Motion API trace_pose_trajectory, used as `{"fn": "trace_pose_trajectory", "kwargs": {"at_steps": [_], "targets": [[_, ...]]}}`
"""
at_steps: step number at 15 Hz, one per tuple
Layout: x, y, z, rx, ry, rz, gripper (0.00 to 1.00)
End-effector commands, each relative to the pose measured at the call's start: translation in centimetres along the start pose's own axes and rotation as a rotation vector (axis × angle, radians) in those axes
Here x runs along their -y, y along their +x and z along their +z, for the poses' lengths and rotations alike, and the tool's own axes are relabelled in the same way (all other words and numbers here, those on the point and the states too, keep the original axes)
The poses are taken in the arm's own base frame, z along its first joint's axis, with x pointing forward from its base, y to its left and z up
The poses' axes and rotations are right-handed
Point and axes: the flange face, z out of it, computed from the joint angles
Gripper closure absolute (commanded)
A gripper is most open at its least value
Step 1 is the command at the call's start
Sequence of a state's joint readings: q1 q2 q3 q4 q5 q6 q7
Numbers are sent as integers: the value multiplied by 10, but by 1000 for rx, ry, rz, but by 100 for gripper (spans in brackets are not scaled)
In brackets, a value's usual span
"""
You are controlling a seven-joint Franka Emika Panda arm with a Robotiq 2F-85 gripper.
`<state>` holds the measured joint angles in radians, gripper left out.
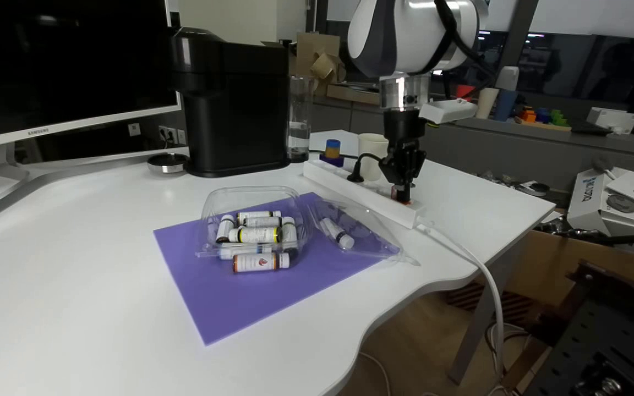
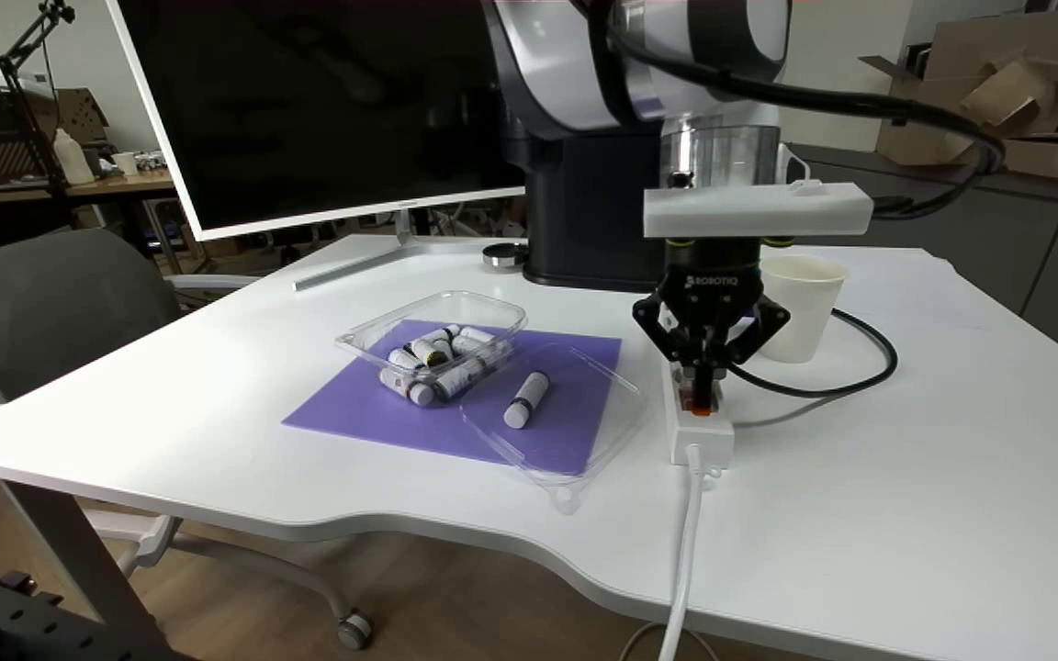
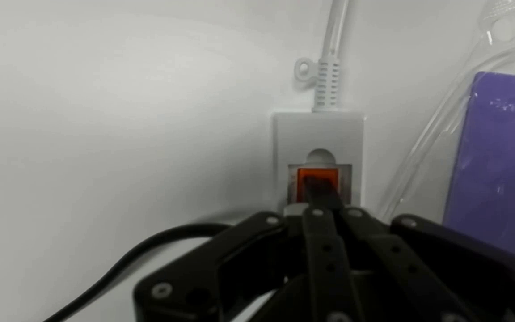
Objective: Turn on the switch on the adapter
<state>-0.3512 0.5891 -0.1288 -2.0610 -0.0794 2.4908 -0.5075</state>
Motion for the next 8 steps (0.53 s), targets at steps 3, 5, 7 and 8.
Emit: {"fn": "trace_pose_trajectory", "kwargs": {"at_steps": [3,5,7,8], "targets": [[-23,-2,33,72,88,41,100],[-27,-2,36,70,103,18,100],[-28,-3,39,52,102,-11,100],[-27,-4,41,52,111,-20,100]]}}
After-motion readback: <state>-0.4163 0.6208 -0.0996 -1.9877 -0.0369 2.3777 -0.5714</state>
